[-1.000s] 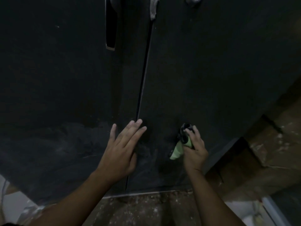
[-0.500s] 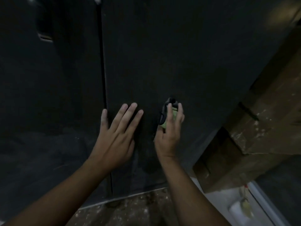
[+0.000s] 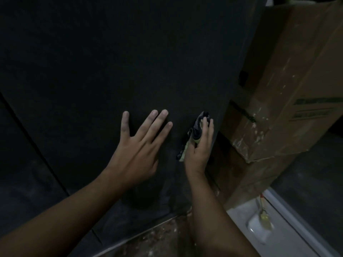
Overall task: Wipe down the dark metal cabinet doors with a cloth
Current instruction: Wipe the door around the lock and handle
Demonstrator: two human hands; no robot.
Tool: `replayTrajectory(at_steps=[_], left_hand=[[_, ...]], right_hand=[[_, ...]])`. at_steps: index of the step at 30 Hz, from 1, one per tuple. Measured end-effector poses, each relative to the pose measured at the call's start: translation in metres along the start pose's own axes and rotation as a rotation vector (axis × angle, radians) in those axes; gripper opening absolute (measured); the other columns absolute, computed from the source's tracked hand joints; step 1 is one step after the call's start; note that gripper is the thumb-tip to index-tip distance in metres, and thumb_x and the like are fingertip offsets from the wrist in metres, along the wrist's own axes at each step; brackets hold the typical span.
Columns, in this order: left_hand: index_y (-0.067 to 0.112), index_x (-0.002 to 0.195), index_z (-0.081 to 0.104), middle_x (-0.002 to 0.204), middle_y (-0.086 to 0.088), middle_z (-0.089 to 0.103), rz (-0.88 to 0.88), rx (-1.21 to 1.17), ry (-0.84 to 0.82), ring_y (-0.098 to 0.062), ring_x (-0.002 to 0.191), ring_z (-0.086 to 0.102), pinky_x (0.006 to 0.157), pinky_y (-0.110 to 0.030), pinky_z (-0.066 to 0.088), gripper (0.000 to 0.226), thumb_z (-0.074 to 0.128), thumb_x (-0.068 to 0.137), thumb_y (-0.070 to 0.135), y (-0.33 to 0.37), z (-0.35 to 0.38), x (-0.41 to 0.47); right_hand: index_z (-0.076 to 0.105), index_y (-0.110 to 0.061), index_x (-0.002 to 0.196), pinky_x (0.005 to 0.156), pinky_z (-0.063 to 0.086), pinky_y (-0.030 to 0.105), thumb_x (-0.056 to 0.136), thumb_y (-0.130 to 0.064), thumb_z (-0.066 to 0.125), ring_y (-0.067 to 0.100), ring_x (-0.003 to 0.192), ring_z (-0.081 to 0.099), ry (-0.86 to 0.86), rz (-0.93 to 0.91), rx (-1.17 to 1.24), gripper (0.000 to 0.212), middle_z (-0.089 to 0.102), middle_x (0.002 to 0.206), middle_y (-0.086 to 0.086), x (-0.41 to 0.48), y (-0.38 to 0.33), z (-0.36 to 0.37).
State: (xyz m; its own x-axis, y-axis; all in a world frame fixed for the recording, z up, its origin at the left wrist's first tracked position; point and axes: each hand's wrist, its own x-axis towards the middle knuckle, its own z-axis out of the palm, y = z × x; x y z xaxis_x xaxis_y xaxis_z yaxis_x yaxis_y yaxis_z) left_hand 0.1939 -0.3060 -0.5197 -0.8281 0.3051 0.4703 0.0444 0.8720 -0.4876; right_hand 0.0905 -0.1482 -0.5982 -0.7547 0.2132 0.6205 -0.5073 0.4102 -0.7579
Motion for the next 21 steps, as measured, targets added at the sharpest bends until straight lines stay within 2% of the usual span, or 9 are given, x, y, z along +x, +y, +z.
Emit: replayTrajectory(at_steps=[3,5,6,9,11,13,16,18,21], left_hand=[[0.014,0.156,0.026,0.166,-0.014,0.001,0.057,0.022,-0.011,-0.028,0.153,0.005,0.112,-0.072,-0.008,0.083,0.052,0.082,0.042,0.011,0.009,0.009],[0.014,0.155,0.029,0.165,-0.016,0.000,0.084,0.043,-0.017,-0.029,0.153,0.004,0.111,-0.071,-0.010,0.081,0.051,0.083,0.043,0.014,0.012,0.014],[0.014,0.154,0.031,0.165,-0.016,-0.001,0.092,0.051,-0.015,-0.030,0.153,0.003,0.111,-0.071,-0.010,0.079,0.050,0.083,0.044,0.016,0.014,0.015],[0.014,0.153,0.036,0.165,-0.016,0.001,0.099,0.048,-0.004,-0.030,0.153,0.004,0.112,-0.070,-0.010,0.081,0.058,0.081,0.045,0.018,0.018,0.016],[0.014,0.151,0.038,0.166,-0.015,0.003,0.098,0.049,0.012,-0.030,0.153,0.006,0.112,-0.069,-0.011,0.081,0.061,0.079,0.041,0.019,0.020,0.017],[0.013,0.151,0.040,0.165,-0.015,0.005,0.102,0.054,0.017,-0.031,0.153,0.008,0.112,-0.070,-0.009,0.077,0.053,0.080,0.039,0.020,0.020,0.017],[0.012,0.149,0.042,0.165,-0.015,0.006,0.097,0.039,0.011,-0.031,0.153,0.009,0.111,-0.071,-0.008,0.073,0.038,0.081,0.038,0.023,0.020,0.018],[0.012,0.149,0.043,0.165,-0.015,0.006,0.092,0.037,0.011,-0.031,0.153,0.009,0.112,-0.070,-0.009,0.073,0.038,0.081,0.037,0.024,0.020,0.017],[0.012,0.148,0.043,0.165,-0.015,0.007,0.102,0.025,0.012,-0.030,0.152,0.010,0.112,-0.069,-0.011,0.072,0.039,0.081,0.037,0.024,0.020,0.017]], right_hand=[[0.026,-0.030,0.155,0.108,0.022,0.003,0.098,-0.005,0.051,-0.005,0.146,0.012,0.077,0.104,0.018,0.067,0.015,0.165,-0.004,0.004,0.020,-0.002],[0.028,-0.025,0.155,0.099,0.027,-0.002,0.103,-0.012,0.047,0.004,0.143,0.024,0.182,0.271,0.088,0.056,0.023,0.163,0.000,0.004,0.034,-0.001],[0.029,-0.024,0.155,0.098,0.032,0.002,0.105,-0.016,0.044,0.009,0.142,0.031,0.222,0.397,0.108,0.053,0.029,0.161,0.001,0.002,0.042,0.001],[0.032,-0.029,0.153,0.102,0.045,0.034,0.106,-0.025,0.041,0.028,0.134,0.049,0.227,0.804,0.125,0.048,0.045,0.152,0.006,-0.014,0.066,0.007],[0.033,-0.029,0.153,0.100,0.045,0.036,0.106,-0.025,0.041,0.033,0.131,0.051,0.206,0.929,0.184,0.048,0.047,0.150,0.009,-0.023,0.072,0.007],[0.035,-0.026,0.152,0.095,0.041,0.028,0.106,-0.020,0.041,0.031,0.131,0.051,0.234,0.986,0.257,0.047,0.048,0.149,0.008,-0.023,0.070,0.004],[0.042,-0.029,0.149,0.089,0.042,0.026,0.104,-0.011,0.044,0.026,0.123,0.056,0.355,1.065,0.387,0.049,0.053,0.144,0.005,-0.009,0.054,-0.001],[0.047,-0.033,0.145,0.085,0.044,0.027,0.101,-0.007,0.048,0.022,0.120,0.058,0.403,0.983,0.427,0.051,0.054,0.141,0.000,0.000,0.036,-0.001],[0.057,-0.034,0.135,0.088,0.048,0.022,0.093,-0.001,0.058,0.015,0.123,0.056,0.421,0.718,0.423,0.054,0.056,0.140,-0.004,0.000,0.013,0.004]])
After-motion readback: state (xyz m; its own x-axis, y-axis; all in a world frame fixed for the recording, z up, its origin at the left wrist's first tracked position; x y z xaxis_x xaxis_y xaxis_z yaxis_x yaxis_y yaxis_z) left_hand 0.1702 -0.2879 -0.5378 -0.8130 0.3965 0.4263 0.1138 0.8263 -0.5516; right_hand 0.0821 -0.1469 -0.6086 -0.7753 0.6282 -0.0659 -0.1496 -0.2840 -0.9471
